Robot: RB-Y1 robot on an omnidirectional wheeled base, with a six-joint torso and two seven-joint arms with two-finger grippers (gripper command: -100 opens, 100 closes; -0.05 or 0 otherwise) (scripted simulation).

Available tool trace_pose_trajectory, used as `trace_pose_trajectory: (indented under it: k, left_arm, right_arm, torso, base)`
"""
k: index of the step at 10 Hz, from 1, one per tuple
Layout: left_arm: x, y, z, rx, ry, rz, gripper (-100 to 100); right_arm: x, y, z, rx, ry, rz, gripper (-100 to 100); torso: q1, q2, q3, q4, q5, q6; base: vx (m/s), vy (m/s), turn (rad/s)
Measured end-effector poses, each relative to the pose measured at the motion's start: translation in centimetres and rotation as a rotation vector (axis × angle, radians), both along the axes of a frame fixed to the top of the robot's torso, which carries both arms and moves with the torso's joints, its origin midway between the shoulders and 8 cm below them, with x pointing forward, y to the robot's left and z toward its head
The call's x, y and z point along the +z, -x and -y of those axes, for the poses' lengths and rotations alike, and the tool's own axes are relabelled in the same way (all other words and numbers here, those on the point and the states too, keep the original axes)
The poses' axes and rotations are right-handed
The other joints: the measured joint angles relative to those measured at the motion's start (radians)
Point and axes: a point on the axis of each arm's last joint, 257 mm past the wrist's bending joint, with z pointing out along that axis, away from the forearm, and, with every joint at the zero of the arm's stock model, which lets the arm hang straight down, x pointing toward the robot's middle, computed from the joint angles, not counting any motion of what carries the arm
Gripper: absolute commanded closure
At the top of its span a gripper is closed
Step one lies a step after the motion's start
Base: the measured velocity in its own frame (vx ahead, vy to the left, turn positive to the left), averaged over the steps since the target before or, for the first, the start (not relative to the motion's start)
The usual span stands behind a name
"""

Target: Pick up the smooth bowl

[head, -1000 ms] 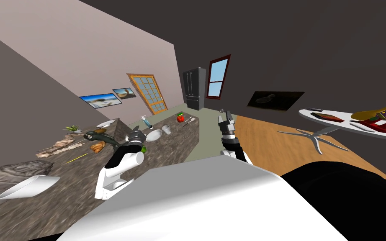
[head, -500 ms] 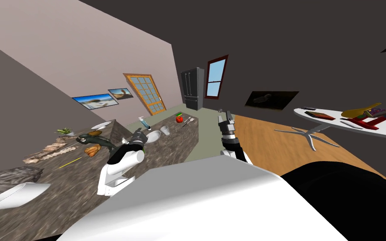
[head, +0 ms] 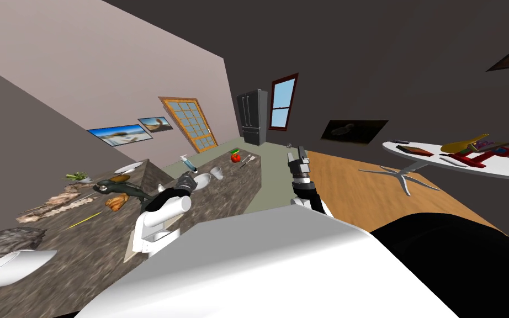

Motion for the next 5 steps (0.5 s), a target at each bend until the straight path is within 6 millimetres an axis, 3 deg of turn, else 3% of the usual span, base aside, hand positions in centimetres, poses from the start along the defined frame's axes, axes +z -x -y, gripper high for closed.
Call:
trace_pose_trajectory:
  k: [5]
  left_arm:
    - [-3.3,0.2,0.1,0.016,0.080,-0.114,-100]
  right_arm:
    - [0.0,0.0,0.0,0.000,0.000,0.000,0]
  torso:
    - [-0.001,0.000,0.000,0.000,0.000,0.000]
  base:
    - [0.007,0.021,-0.033]
